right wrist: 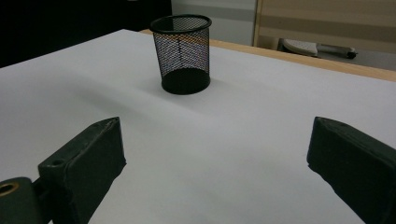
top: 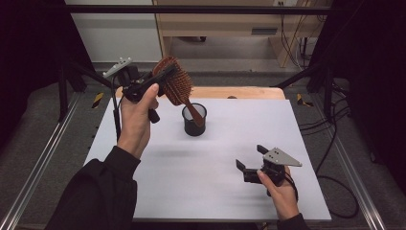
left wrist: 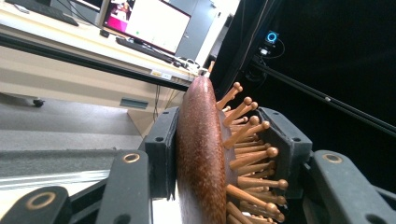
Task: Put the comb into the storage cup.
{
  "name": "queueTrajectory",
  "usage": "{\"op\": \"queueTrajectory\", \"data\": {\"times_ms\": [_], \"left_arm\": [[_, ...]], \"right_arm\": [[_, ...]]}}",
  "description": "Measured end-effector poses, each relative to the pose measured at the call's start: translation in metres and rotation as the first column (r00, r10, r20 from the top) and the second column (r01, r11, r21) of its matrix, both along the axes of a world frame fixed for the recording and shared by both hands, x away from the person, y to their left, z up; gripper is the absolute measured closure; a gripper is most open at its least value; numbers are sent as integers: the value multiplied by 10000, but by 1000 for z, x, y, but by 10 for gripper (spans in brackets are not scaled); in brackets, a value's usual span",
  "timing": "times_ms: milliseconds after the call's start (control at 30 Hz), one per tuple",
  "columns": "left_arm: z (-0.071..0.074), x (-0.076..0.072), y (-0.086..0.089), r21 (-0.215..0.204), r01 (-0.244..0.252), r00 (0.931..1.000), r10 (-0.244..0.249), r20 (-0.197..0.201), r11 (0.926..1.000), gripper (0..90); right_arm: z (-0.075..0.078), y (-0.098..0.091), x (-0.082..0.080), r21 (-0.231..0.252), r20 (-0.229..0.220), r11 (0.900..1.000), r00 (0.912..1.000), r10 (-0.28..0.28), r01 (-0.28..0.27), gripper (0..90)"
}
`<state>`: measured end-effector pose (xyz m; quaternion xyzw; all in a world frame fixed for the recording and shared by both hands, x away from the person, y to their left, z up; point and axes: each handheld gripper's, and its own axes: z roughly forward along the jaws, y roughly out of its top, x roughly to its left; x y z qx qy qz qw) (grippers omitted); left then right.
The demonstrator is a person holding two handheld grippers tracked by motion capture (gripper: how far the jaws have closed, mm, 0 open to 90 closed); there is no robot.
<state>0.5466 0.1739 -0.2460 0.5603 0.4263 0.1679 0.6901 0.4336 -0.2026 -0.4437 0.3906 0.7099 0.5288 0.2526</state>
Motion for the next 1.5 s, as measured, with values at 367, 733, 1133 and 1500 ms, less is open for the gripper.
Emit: {"op": "queueTrajectory", "data": {"times_ms": [367,733,1133,1500], "left_arm": [[0,13,-1,229,-270,9996,268,101,9994,514],[-2,23,-7,585,-476,9987,464,224,9972,514],[1,32,-6,470,-637,9977,625,260,9969,514],[-3,39,-4,754,-950,9954,938,195,9926,513]], "right_arm": [[0,1,0,-422,125,9991,9999,-99,104,44],[-1,3,1,-659,139,9977,9998,-117,126,44],[-1,3,1,-551,199,9984,9998,-83,93,43],[-1,3,2,-526,170,9986,9999,-26,35,42]]}}
